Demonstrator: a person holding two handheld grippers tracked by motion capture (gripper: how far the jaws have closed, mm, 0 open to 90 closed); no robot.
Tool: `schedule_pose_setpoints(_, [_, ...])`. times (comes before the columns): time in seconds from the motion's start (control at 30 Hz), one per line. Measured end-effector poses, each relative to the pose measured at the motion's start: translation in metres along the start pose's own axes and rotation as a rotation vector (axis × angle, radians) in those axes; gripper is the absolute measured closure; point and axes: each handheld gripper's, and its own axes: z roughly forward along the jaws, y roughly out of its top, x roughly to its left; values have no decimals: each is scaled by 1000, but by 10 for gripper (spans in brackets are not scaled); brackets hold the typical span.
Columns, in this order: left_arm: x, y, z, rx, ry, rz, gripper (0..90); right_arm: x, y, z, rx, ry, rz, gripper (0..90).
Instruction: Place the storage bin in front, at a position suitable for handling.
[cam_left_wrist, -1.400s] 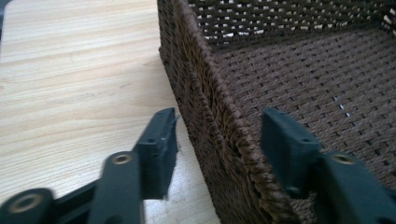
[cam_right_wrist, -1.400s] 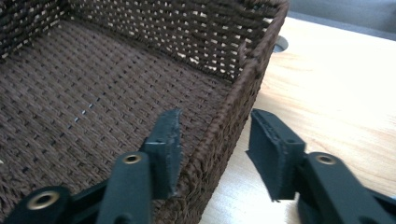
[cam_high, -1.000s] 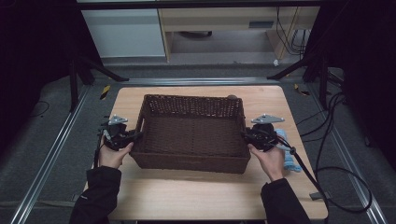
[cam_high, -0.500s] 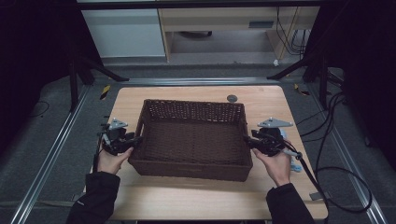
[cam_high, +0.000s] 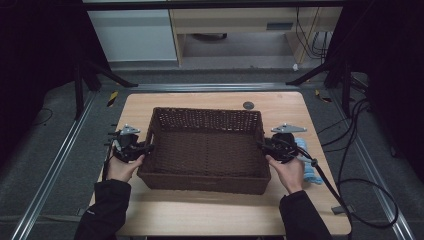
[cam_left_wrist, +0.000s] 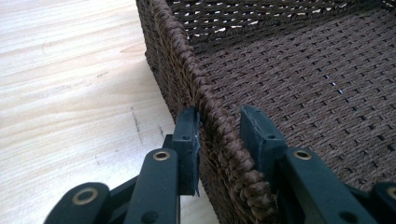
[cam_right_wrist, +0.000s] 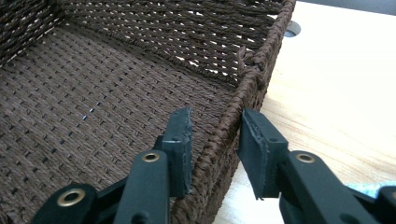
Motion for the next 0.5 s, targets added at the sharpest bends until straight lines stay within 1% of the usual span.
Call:
schedule_pose_setpoints(0.1, [-3, -5, -6, 8, 14, 6, 683, 4, -2, -2, 0, -1, -7, 652])
schedule_pose_setpoints(0.23, [-5, -15, -15, 0, 7, -9, 680, 11, -8, -8, 1, 4, -17, 649])
schedule_pose_setpoints(0.33, [-7, -21, -21, 0, 10, -11, 678, 17, -12, -13, 2, 12, -28, 645])
schedule_pose_setpoints(0.43, [-7, -21, -22, 7, 16, -2, 681, 17, -12, -14, 6, 20, -34, 633])
schedule_pose_setpoints(0.5, [-7, -21, -22, 8, 18, 0, 683, 17, -11, -15, 5, 29, -29, 605])
